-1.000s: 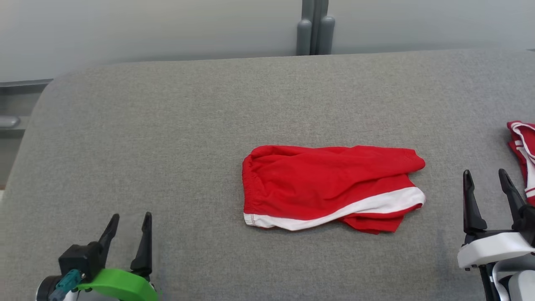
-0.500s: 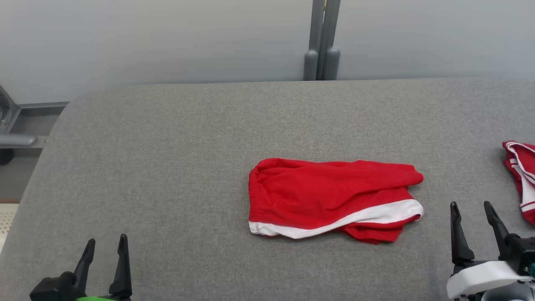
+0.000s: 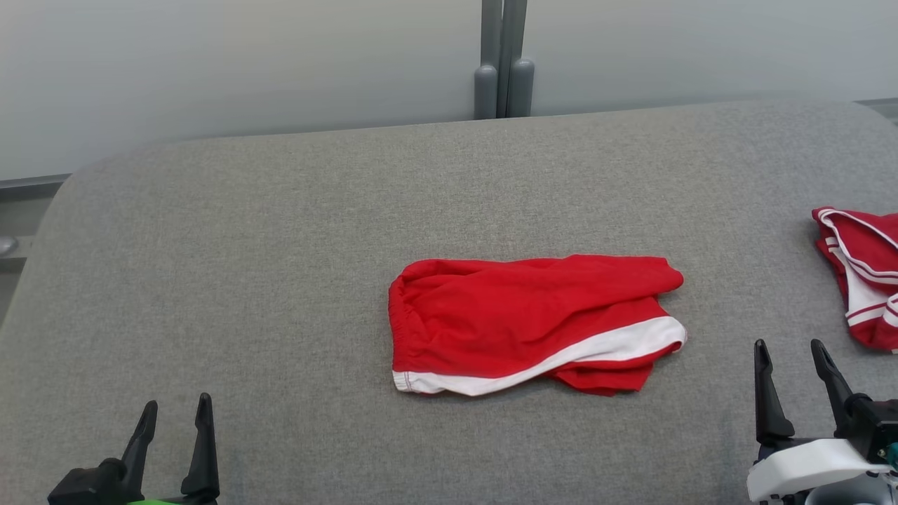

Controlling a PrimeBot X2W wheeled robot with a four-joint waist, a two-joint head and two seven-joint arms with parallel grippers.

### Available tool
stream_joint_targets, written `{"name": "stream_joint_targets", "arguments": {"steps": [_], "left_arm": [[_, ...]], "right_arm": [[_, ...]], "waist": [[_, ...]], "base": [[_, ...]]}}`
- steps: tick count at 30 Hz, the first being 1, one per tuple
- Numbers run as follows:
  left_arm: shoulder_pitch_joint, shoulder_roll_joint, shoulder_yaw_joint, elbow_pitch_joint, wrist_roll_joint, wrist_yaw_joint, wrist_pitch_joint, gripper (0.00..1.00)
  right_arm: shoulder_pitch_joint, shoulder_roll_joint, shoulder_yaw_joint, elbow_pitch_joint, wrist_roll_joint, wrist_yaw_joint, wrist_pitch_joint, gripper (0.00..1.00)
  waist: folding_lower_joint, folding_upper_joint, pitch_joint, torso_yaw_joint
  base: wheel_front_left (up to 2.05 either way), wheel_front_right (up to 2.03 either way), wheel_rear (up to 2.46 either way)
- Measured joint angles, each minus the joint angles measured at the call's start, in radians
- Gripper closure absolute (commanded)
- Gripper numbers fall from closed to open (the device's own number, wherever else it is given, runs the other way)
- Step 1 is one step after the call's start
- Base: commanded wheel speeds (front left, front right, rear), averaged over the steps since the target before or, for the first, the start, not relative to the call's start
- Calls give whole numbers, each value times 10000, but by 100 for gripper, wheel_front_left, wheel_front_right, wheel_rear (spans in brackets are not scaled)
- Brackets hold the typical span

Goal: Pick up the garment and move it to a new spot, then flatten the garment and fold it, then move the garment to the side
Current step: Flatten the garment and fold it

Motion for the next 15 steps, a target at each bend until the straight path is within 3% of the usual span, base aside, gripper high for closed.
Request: {"name": "stream_joint_targets", "arguments": {"steps": [15], "left_arm": [[-122, -244, 163, 238, 209, -130, 0, 0]], "right_arm": [[-177, 48, 36, 148, 324, 0, 0, 0]], "waist": [[0, 0, 132, -77]], "base": [[0, 0, 0]]}}
